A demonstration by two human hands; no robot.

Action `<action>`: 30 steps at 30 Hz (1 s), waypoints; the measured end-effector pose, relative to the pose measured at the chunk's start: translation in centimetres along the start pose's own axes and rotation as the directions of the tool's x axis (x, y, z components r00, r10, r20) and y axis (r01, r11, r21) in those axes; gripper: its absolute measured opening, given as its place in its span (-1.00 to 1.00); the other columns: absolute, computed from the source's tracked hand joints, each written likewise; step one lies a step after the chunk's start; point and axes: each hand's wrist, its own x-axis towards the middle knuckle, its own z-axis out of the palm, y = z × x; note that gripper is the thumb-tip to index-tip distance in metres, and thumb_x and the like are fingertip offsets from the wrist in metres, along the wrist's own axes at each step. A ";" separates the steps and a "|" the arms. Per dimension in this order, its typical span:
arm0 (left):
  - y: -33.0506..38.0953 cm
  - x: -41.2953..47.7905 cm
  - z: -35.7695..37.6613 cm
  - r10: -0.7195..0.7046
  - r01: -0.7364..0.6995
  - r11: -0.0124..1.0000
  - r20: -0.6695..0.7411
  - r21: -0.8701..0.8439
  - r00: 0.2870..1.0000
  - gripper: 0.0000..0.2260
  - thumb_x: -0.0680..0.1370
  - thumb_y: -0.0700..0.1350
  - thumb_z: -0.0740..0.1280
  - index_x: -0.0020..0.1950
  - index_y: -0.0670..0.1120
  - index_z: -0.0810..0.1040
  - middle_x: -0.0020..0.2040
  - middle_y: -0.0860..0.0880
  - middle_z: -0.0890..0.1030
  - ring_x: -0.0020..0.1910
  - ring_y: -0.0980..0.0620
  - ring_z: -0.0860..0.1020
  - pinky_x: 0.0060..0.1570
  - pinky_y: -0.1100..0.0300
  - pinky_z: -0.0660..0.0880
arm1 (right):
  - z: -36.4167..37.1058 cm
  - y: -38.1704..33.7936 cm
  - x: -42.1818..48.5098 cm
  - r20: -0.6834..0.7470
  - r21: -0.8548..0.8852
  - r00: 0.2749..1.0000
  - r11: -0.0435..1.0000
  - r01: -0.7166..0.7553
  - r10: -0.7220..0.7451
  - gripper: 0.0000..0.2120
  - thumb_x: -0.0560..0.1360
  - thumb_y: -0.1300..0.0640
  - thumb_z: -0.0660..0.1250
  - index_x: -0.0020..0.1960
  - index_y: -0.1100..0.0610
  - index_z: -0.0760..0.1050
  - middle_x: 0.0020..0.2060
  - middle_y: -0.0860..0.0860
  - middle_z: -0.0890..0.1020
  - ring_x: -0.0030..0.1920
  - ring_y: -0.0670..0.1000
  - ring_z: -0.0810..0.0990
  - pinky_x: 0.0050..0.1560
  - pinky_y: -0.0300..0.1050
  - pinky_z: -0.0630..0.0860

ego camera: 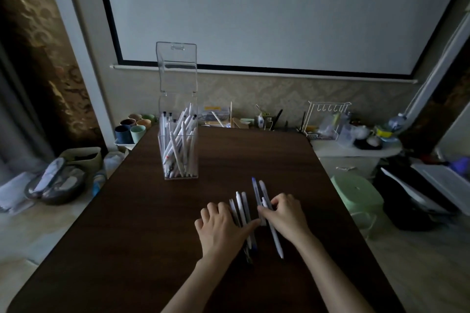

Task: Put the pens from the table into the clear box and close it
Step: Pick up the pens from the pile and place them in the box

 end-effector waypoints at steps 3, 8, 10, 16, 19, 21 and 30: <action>0.5 0.2 0.4 -0.041 0.041 0.999 -0.001 0.002 0.999 -0.35 0.33 0.40 0.23 0.19 -0.06 0.38 0.22 -0.06 0.39 0.26 -0.07 0.33 0.23 0.03 0.28 | 0.2 -0.6 0.5 0.021 -0.012 0.999 1.000 -0.027 0.027 -0.63 0.26 -0.13 0.30 -0.08 0.12 0.52 -0.05 0.05 0.58 0.02 0.08 0.54 -0.05 -0.03 0.52; 0.4 0.3 0.4 -0.054 0.052 0.998 -0.037 -0.036 0.998 -0.53 0.41 0.26 0.26 0.16 -0.03 0.42 0.17 -0.03 0.44 0.20 -0.03 0.37 0.20 0.07 0.30 | 0.1 -0.4 0.6 -0.007 -0.088 0.999 0.996 0.034 -0.034 -0.75 0.38 -0.03 0.30 -0.13 0.17 0.47 -0.06 0.08 0.55 0.02 0.11 0.53 -0.09 -0.06 0.43; 0.2 0.4 0.2 -0.042 0.040 0.998 -0.035 -0.049 0.999 -0.58 0.43 0.22 0.27 0.15 -0.03 0.44 0.13 -0.01 0.46 0.17 -0.01 0.39 0.18 0.09 0.31 | -0.1 -0.3 0.6 0.004 -0.120 0.998 0.990 0.067 -0.067 -0.81 0.42 0.00 0.28 -0.17 0.13 0.41 -0.09 0.06 0.51 -0.01 0.09 0.53 -0.14 -0.08 0.39; -0.5 0.7 -0.4 -0.011 0.009 0.996 -0.021 -0.094 1.000 -0.70 0.48 0.11 0.28 0.07 -0.06 0.51 0.07 -0.01 0.51 0.10 0.01 0.44 0.15 0.09 0.35 | -0.1 0.2 0.6 0.054 0.007 0.996 0.997 0.077 -0.078 -0.84 0.56 0.07 0.15 -0.13 0.15 0.32 -0.07 0.12 0.49 -0.04 0.09 0.52 -0.13 -0.07 0.43; -0.6 0.7 -0.4 -0.010 0.009 0.993 -0.005 -0.118 1.000 -0.73 0.50 0.10 0.26 0.07 -0.04 0.50 0.09 0.01 0.51 0.12 0.01 0.43 0.18 0.08 0.34 | -0.6 0.2 0.0 0.145 0.362 0.988 0.932 -0.001 -0.055 -0.83 0.60 0.06 0.07 0.02 0.17 0.31 -0.08 0.06 0.56 -0.13 -0.02 0.53 -0.19 -0.18 0.43; -0.8 0.7 -0.4 -0.010 0.009 0.991 -0.008 -0.135 1.000 -0.74 0.50 0.10 0.25 0.08 -0.02 0.50 0.10 0.01 0.51 0.13 0.02 0.43 0.19 0.09 0.35 | -0.7 0.1 -0.4 0.131 0.453 0.989 0.891 0.007 -0.075 -0.83 0.60 0.08 0.08 0.10 0.16 0.33 -0.15 -0.01 0.60 -0.14 -0.06 0.55 -0.10 -0.19 0.45; -0.2 0.6 -0.1 -0.041 0.034 0.993 -0.057 -0.114 0.998 -0.68 0.47 0.12 0.31 0.10 -0.05 0.50 0.07 0.01 0.52 0.12 0.02 0.44 0.16 0.09 0.34 | -0.5 -0.1 -1.4 0.109 0.733 0.994 0.677 -0.069 -0.016 -0.81 0.57 0.11 0.17 0.10 0.14 0.48 -0.24 0.03 0.60 -0.26 -0.07 0.54 -0.20 -0.22 0.46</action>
